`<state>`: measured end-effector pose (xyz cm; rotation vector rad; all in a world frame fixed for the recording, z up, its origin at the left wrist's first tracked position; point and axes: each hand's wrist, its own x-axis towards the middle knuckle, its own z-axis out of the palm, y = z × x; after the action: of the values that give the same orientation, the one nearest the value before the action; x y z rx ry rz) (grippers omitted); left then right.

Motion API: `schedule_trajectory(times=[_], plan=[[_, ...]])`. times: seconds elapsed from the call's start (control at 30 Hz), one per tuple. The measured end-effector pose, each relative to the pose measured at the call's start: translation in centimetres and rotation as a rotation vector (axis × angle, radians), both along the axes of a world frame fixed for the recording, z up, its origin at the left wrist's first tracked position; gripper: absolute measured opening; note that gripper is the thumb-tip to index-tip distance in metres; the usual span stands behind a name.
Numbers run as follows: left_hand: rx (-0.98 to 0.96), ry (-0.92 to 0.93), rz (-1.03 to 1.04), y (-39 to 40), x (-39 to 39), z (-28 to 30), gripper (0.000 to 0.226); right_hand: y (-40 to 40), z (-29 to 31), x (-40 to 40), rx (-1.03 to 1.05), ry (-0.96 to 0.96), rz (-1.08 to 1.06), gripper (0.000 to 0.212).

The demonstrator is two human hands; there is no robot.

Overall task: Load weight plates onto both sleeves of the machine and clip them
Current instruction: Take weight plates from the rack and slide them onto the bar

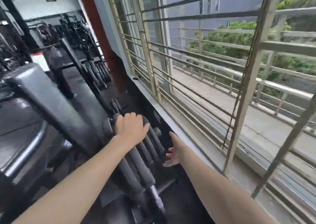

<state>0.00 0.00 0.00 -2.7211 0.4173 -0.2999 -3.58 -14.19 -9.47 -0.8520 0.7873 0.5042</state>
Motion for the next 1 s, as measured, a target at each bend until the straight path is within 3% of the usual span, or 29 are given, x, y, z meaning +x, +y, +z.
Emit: schedule_trajectory(times=[0.13,0.23,0.33,0.47,0.63,0.73,0.8,0.9,1.0], plan=[[-0.084,0.130,0.147,-1.7,3.9,-0.7,0.075,-1.2,1.1,3.3,0.101,0.092,0.167,0.112],[-0.141,0.290,0.259,-3.1,6.1,-1.9,0.084,-2.4,1.6,4.9,0.112,0.106,0.295,0.093],[-0.144,0.334,0.315,-3.9,7.5,-3.4,0.080,-2.6,-0.4,6.6,0.100,0.137,0.455,0.072],[-0.277,0.370,0.373,-4.7,8.6,-4.7,0.066,-2.7,-4.3,8.9,0.038,0.196,0.436,0.092],[-0.455,0.343,0.410,-5.7,8.8,-4.8,0.037,-3.4,-4.6,9.8,-0.051,0.219,0.476,0.093],[-0.528,0.382,0.341,-7.5,8.6,-4.4,0.043,-3.7,-3.7,10.2,-0.174,0.165,0.515,0.128],[-0.656,0.468,0.310,-8.6,8.4,-4.2,0.059,-4.7,-2.8,10.2,-0.258,0.115,0.486,0.120],[-0.828,0.477,0.298,-8.9,8.5,-3.2,0.058,-7.0,-2.3,10.6,-0.321,0.016,0.319,0.093],[-1.047,0.422,0.359,-8.3,8.1,-0.9,0.063,-8.2,-1.6,11.9,-0.316,-0.114,0.156,0.094]])
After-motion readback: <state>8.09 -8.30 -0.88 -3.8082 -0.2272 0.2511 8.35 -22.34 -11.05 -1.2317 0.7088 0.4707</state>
